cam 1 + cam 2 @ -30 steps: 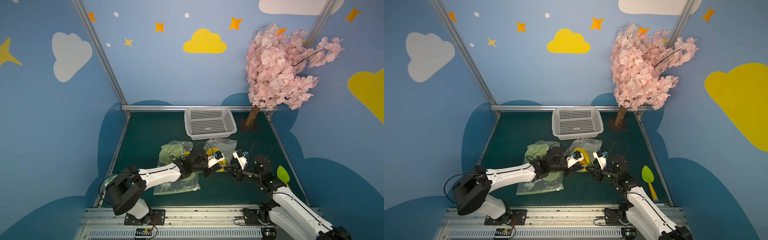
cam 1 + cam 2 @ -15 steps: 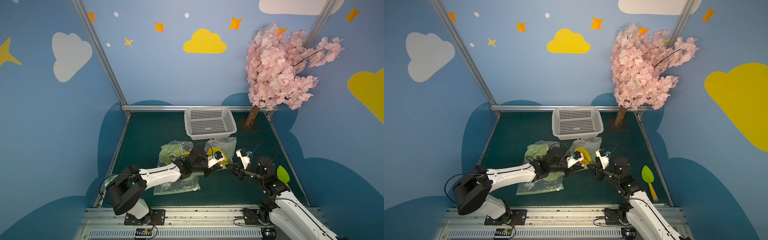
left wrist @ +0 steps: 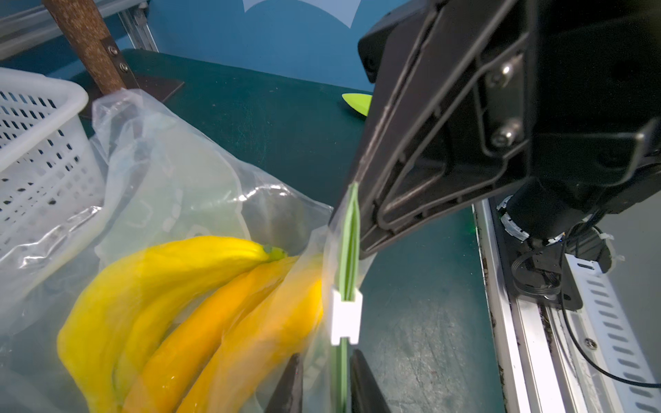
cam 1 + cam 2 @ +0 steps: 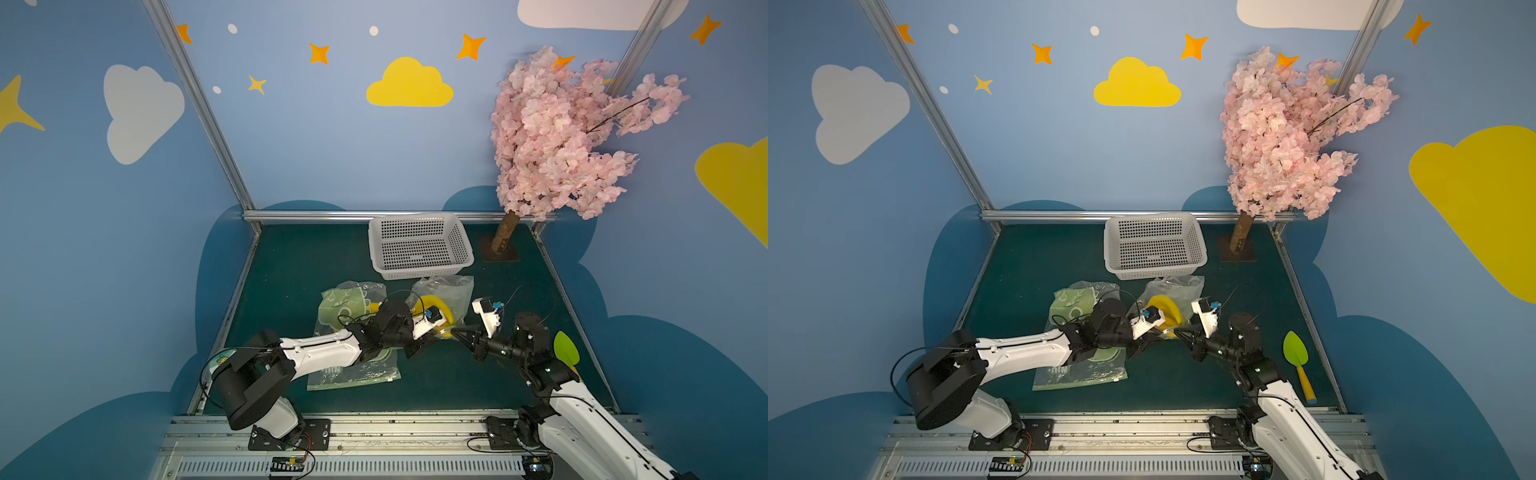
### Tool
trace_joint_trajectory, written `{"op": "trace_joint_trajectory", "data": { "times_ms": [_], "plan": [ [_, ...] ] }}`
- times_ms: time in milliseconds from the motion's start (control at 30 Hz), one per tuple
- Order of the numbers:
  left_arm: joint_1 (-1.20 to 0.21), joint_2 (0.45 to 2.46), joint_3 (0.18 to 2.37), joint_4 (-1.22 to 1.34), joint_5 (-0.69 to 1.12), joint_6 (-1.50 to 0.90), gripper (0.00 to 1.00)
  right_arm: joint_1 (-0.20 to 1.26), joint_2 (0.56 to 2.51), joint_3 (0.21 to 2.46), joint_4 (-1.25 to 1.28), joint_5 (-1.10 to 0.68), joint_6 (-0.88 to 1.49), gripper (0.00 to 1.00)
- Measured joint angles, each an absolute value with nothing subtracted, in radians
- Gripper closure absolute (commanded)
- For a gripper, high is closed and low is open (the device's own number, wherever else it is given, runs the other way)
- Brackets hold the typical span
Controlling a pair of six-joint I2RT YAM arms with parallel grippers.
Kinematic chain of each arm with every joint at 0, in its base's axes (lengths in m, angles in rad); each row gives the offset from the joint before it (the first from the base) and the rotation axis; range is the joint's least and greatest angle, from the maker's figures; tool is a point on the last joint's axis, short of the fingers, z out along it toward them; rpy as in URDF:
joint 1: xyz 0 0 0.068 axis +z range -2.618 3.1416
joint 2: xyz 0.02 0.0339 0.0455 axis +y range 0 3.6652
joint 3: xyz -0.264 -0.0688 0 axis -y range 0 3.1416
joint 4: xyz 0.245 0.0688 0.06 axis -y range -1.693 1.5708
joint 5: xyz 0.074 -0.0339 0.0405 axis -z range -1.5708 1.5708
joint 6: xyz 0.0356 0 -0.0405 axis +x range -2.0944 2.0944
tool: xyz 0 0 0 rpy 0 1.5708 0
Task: Open the zip-top bag and take out the banana
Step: Unzip the zipper on the zipper food storage bag.
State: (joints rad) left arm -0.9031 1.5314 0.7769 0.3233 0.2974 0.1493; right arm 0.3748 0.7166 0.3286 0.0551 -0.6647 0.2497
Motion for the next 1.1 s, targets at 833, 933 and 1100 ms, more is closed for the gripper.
{"op": "trace_joint_trajectory", "data": {
  "times_ms": [833, 933, 1100],
  "plan": [
    [-0.952, 1.502, 0.796, 0.337, 0.186, 0.239, 0.75, 0.375, 0.756, 0.329, 0.055, -0.667, 0.25, 1.0],
    [-0.952, 1.507, 0.802, 0.337, 0.186, 0.24, 0.75, 0.375, 0.756, 0.329, 0.055, -0.67, 0.249, 1.0],
    [-0.952, 1.508, 0.804, 0.337, 0.186, 0.241, 0.78, 0.375, 0.761, 0.329, 0.054, -0.672, 0.249, 1.0]
  ]
}}
